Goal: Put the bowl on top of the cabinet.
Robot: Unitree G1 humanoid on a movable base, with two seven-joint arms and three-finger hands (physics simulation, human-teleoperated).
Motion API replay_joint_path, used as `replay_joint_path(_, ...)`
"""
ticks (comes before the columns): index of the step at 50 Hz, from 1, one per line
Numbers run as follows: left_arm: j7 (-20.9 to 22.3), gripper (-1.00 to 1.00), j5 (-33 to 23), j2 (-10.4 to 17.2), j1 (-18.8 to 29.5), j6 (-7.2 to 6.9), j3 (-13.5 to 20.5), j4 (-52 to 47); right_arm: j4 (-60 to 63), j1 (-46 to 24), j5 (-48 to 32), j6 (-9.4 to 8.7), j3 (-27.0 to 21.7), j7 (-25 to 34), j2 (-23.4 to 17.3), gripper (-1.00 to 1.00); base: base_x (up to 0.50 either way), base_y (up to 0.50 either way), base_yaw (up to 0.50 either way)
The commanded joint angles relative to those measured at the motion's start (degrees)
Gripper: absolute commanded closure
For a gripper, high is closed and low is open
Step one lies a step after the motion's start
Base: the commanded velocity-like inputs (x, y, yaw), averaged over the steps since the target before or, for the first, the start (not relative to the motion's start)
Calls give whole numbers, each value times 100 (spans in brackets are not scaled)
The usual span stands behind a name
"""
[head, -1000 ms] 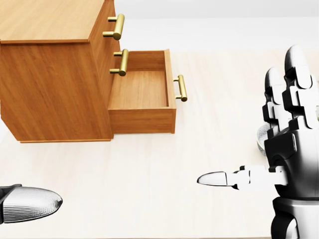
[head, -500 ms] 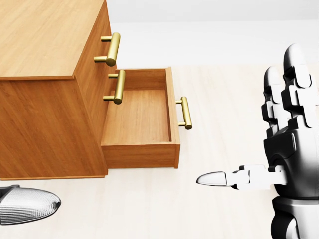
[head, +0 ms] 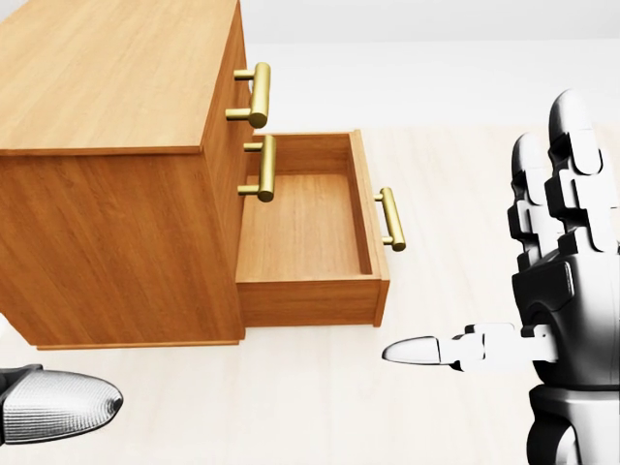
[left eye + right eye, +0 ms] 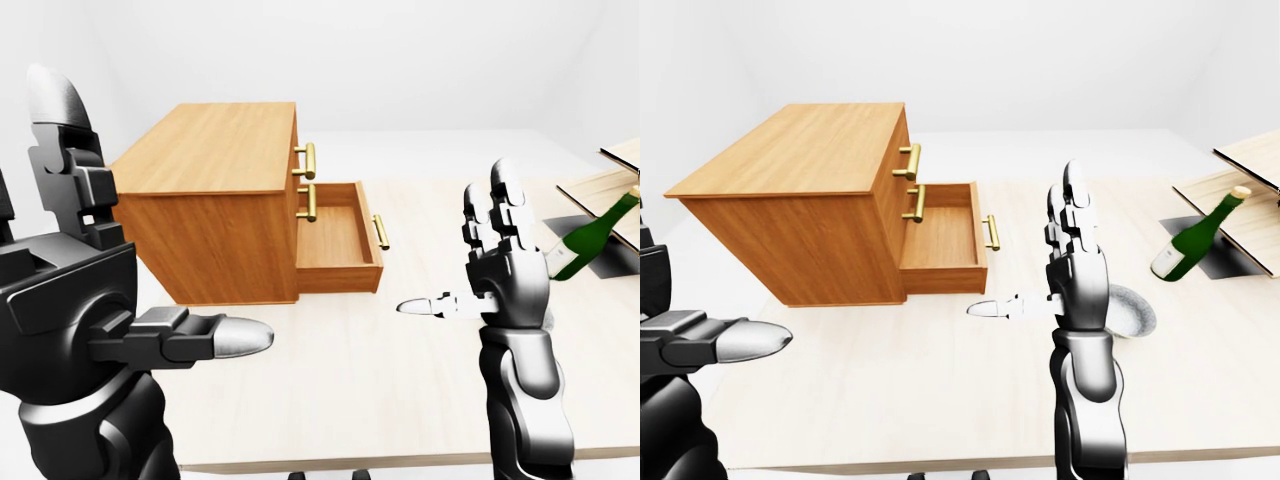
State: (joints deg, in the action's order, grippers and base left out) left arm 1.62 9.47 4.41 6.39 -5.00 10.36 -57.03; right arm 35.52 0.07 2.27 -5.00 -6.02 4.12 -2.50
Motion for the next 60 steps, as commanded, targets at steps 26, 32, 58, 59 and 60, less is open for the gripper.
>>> replay_joint_path(26, -20, -100, 39, 13, 29, 0, 26, -107, -44, 39, -78, 0, 166, -5, 79, -100, 14, 2, 0)
replay_joint_path(32, -45, -100, 124, 28, 89, 0, 89, -208, -121, -47, -89, 0, 151, -69, 84, -100, 0, 0, 0)
replay_joint_path(58, -1006, -100, 1349, 793, 193, 0, 281, -297, -808, -708, -758, 0, -107, -177, -260, -100, 0, 0, 0)
replay_joint_path(59, -1026, -100, 1373, 808, 197, 0, 288, -297, -846, -758, -785, 0, -141, -161, -286, -100, 0, 0, 0)
replay_joint_path(60, -1044, -100, 1398, 822, 197, 0, 293, -297, -848, -785, -802, 0, -169, -144, -302, -100, 0, 0, 0)
